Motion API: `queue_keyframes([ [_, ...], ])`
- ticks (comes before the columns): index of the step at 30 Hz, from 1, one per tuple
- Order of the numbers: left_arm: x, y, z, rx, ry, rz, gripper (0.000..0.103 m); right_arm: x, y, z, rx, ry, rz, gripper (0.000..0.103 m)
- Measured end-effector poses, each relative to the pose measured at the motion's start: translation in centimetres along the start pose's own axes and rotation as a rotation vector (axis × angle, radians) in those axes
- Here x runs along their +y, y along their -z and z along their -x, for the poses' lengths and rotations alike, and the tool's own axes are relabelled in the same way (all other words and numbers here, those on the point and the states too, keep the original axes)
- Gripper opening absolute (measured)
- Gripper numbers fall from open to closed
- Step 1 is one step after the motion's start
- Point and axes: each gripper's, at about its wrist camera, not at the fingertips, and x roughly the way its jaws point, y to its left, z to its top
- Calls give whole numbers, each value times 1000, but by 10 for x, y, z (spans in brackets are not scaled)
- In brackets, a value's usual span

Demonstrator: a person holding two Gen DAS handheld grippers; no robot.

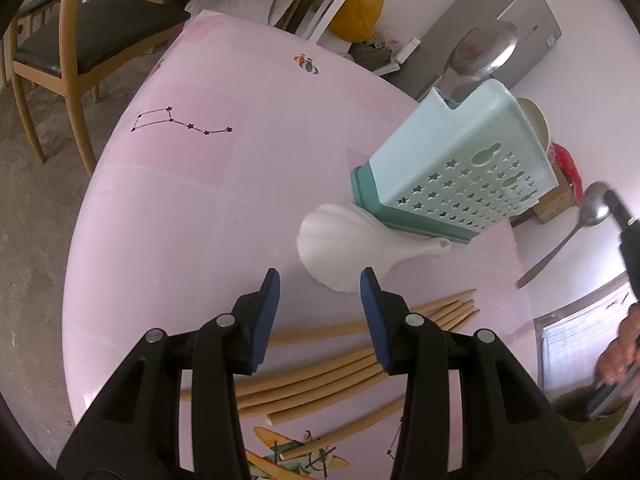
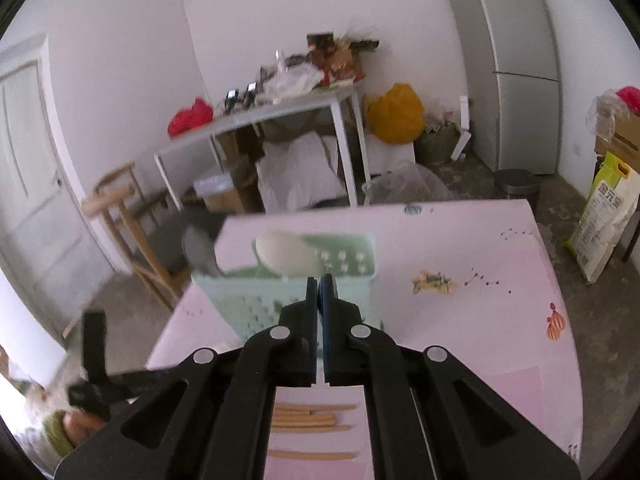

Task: Organize utensils
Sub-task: 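Lift the steel spoon with the right gripper above the holder, then open the right gripper to drop the steel spoon into the holder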

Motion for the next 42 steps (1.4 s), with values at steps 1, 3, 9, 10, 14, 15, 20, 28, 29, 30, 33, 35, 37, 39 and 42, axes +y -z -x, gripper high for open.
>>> queue_keyframes([
  [1, 0, 0, 0, 1, -6, -3, 39, -2, -4, 6, -15, -9, -8, 2],
  [3, -1, 1, -1, 1, -19, -10, 39, -9, -19, 19, -61, -55, -31, 2],
  [9, -6, 2, 1, -8, -62, -55, 39, -14, -65, 44, -179, -231, -73, 2],
  [10, -6, 3, 1, -10, -68, -61, 39, -14, -74, 45, -200, -253, -71, 2],
  [14, -9, 3, 2, -12, -88, -82, 39, -7, -100, 42, -259, -312, -54, 2],
  [15, -9, 2, 2, -11, -91, -84, 39, -5, -103, 38, -264, -322, -51, 2],
  [20, -9, 2, 3, -8, -104, -94, 39, -2, -102, -13, -194, -331, -59, 2],
  [28, -12, 2, 5, -8, -128, -114, 39, -23, -61, -64, -57, -289, -136, 2],
  [29, -13, 2, 4, -7, -129, -116, 39, -25, -57, -67, -45, -284, -141, 2],
  [30, -13, 3, 4, -6, -130, -117, 39, -26, -54, -67, -36, -272, -142, 2],
  [33, -14, 4, 4, -1, -129, -121, 39, -28, -42, -63, -11, -242, -127, 4],
  [35, -15, 4, 3, 0, -130, -125, 39, -32, -37, -56, -5, -222, -123, 8],
  [37, -17, 4, 4, -1, -130, -131, 39, -39, -32, -46, -19, -212, -142, 17],
  [39, -19, 3, 5, -8, -138, -142, 39, -44, -27, -34, -40, -205, -158, 24],
  [42, -23, 2, 5, -17, -157, -173, 39, -53, -11, -14, -62, -193, -187, 34],
])
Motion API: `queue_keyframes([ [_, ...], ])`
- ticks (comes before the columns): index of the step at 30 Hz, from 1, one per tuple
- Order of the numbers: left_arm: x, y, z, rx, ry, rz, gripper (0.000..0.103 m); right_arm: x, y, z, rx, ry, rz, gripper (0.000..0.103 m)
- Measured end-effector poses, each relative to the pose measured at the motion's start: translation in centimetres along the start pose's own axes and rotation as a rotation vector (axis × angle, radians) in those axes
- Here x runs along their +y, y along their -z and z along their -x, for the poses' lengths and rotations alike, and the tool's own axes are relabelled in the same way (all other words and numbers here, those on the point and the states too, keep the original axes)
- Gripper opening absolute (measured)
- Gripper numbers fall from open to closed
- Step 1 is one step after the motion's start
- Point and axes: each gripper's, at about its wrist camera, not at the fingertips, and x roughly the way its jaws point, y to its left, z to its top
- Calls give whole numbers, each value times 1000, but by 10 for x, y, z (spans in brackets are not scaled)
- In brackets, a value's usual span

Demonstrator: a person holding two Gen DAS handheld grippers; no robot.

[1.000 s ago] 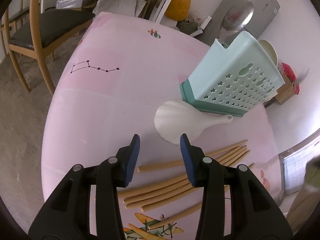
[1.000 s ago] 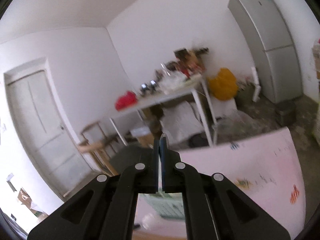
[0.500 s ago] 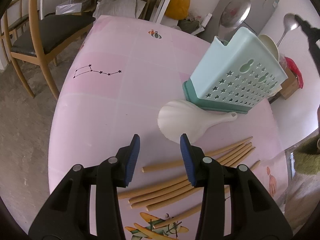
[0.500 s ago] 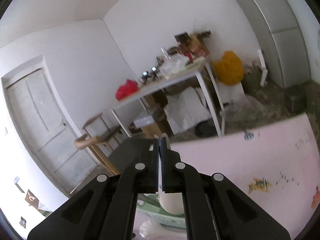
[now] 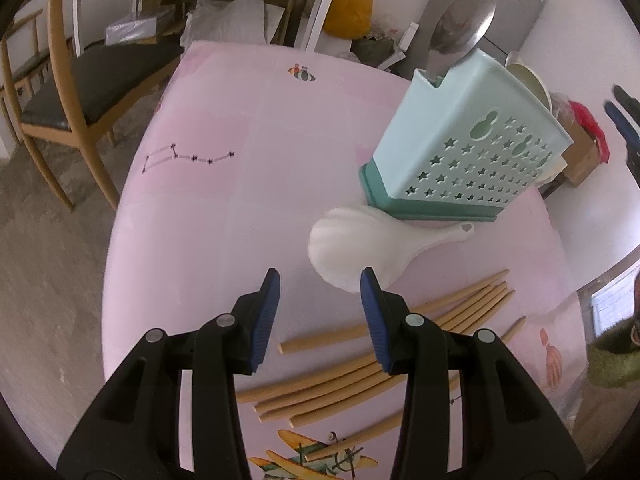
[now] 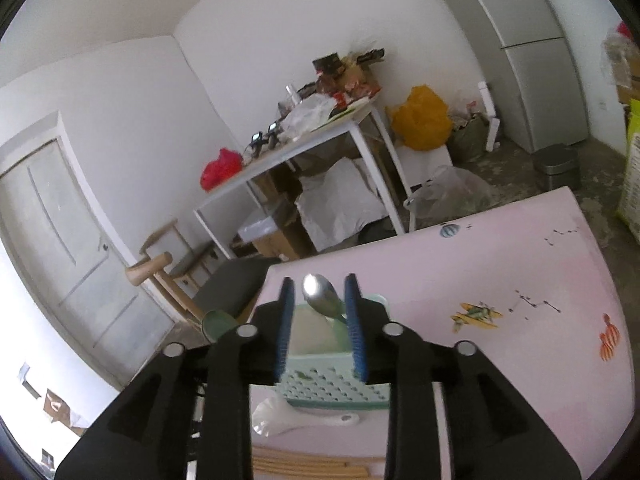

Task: Organize utensils
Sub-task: 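Open the right gripper to drop the steel spoon into the holder, then move the left gripper to the white ceramic spoon and close on its handle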

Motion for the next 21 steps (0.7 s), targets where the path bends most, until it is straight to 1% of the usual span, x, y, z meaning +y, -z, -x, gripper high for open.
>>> queue_keyframes([
  [3, -1, -4, -2, 12, 0, -3, 39, -9, 17, -1, 43, -12, -45, 36],
  [6, 6, -12, -7, 37, 46, 54, 39, -17, 48, -18, 148, -9, -99, 36],
  [8, 10, -19, -11, 53, 82, 88, 39, -25, 73, -36, 233, -13, -159, 36],
  [10, 10, -27, -15, 62, 88, 79, 40, -30, 91, -51, 292, -13, -193, 36],
  [13, 10, -38, -31, 88, 81, 56, 40, -36, 108, -69, 352, 19, -209, 36],
  [14, 10, -41, -36, 102, 80, 62, 40, -38, 110, -73, 365, 21, -217, 36],
  [17, 7, -44, -41, 103, 108, 60, 40, -43, 111, -75, 368, 22, -223, 36],
  [21, -2, -41, -44, 125, 181, 61, 40, -55, 112, -71, 370, 36, -241, 36],
])
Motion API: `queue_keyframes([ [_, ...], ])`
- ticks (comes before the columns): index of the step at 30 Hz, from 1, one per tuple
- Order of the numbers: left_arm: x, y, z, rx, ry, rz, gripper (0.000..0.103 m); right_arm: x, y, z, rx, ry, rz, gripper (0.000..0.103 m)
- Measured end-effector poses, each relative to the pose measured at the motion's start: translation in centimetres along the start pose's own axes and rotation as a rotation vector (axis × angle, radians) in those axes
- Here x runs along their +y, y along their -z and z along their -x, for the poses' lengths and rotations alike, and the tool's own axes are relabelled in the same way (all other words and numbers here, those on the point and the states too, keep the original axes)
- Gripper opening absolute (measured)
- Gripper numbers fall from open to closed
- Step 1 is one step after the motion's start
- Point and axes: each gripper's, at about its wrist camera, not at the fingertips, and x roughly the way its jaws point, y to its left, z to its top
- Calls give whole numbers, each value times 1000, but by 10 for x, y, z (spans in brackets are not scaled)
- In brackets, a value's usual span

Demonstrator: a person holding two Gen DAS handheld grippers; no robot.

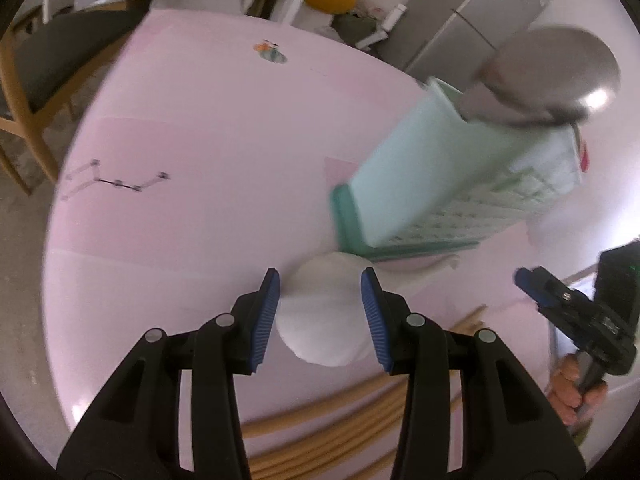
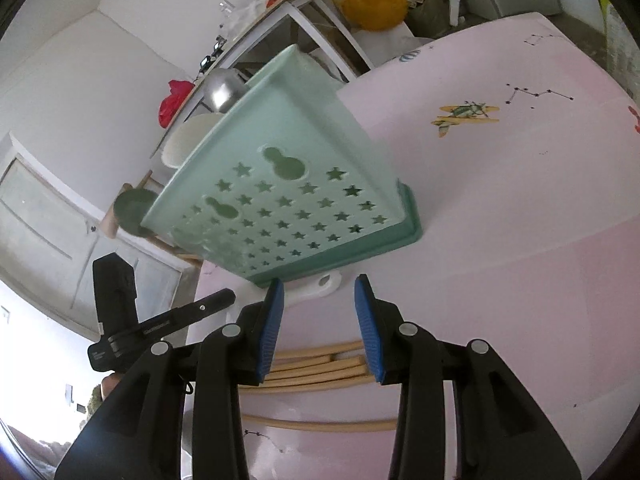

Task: Organize utensils
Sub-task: 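Move the left gripper to the white ceramic spoon and close on its handle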

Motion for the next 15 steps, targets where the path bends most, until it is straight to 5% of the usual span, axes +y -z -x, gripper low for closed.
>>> queue_keyframes([
  [15, -29, 19, -25, 119, 293, 100, 40, -15, 4, -11, 54, -33, -75, 36],
])
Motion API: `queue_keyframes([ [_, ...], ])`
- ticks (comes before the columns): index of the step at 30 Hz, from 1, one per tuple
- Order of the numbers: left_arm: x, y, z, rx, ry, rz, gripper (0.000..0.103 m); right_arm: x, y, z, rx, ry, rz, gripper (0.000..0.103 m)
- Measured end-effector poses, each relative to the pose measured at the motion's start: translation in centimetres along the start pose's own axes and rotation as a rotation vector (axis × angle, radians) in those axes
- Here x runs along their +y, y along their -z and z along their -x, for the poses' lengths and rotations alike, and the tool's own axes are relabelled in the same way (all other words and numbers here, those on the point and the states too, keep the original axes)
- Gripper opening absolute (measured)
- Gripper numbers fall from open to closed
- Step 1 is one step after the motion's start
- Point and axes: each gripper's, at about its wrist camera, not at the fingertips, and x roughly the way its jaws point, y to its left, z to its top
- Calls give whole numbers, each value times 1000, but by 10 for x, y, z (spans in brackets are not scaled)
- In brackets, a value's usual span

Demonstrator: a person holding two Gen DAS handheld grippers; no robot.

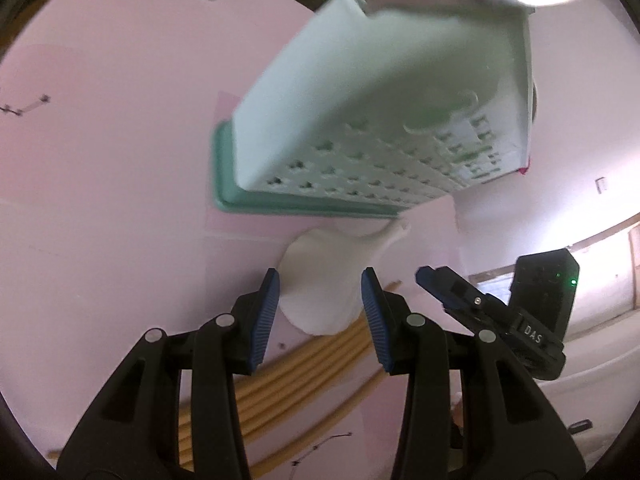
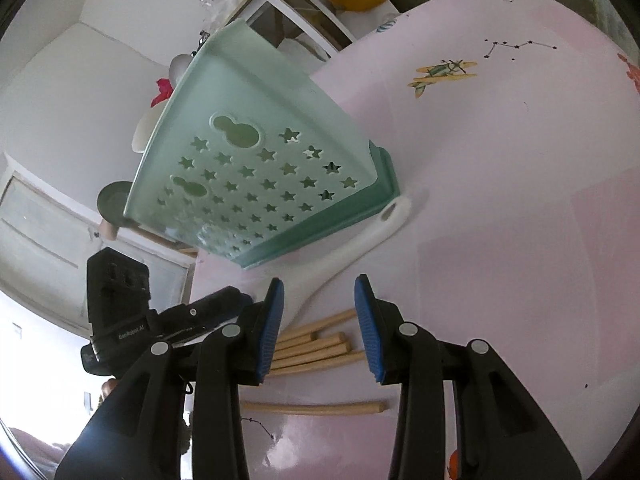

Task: Organize utensils
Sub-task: 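Move the left gripper to the white ceramic spoon and close on its handle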

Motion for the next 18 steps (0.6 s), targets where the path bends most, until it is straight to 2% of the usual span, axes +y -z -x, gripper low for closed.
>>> queue_keyframes([
  [2, -2, 3, -3, 9, 10, -3, 40, -1, 1, 3, -2, -3, -10, 37],
  [5, -11, 4, 1, -40, -65, -71, 40, -7, 1, 4, -3, -16, -51, 40],
  [7, -22, 4, 5, -86, -144, -154, 40, -12, 2, 3, 3, -31, -94, 41],
  [8, -30, 6, 5, -106, -214, -219, 40, -14, 1, 1, 6, -36, -112, 41],
  [10, -40, 9, -3, -104, -335, -313, 40, -21, -1, -5, 26, -38, -168, 42],
  [11, -42, 10, -7, -97, -368, -333, 40, -23, -1, -9, 39, -36, -187, 42],
  [15, -43, 10, -16, -98, -428, -374, 30, -19, -2, -22, 79, -56, -228, 43],
  [18, -43, 11, -20, -95, -414, -377, 18, -14, -4, -27, 93, -60, -229, 43],
])
